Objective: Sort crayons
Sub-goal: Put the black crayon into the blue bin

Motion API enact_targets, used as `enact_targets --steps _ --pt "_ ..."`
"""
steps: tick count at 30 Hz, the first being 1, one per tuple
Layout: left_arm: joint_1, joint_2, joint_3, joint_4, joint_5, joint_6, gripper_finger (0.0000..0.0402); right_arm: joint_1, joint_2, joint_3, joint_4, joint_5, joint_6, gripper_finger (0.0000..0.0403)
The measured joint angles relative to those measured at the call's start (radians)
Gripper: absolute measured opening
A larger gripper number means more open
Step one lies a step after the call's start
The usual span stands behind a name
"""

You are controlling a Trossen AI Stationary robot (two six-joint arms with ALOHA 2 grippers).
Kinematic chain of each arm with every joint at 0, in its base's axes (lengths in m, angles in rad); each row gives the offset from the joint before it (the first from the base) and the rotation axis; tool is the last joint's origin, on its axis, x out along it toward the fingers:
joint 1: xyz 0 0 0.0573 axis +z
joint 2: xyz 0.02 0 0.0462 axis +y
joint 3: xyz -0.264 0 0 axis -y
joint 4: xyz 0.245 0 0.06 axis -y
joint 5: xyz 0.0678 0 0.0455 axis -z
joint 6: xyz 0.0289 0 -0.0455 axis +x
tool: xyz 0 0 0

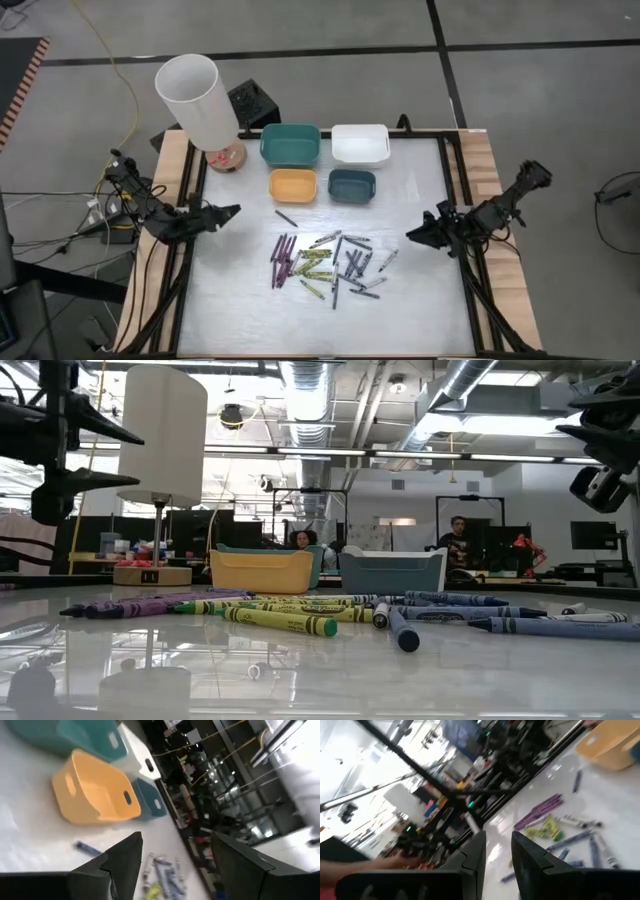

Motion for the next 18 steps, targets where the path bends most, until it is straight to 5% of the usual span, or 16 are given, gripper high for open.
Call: enact_targets --steps 5,12,18 --pt "0.0 0.0 0.0 -0.012 0.036 -0.201 0.0226 -0.06 0.0 0.0 -0.002 0.056 -0.001 0.0101" --pt "0.0 0.0 -0.005 0.037 -0.03 -0.225 0.0226 -0.137 0.0 -0.003 0.13 0.058 -0.016 0.0101" --pt "0.0 0.0 0.033 0.306 0.091 0.01 0.0226 -0.172 0.0 0.016 0.354 -0.045 -0.162 0.0101"
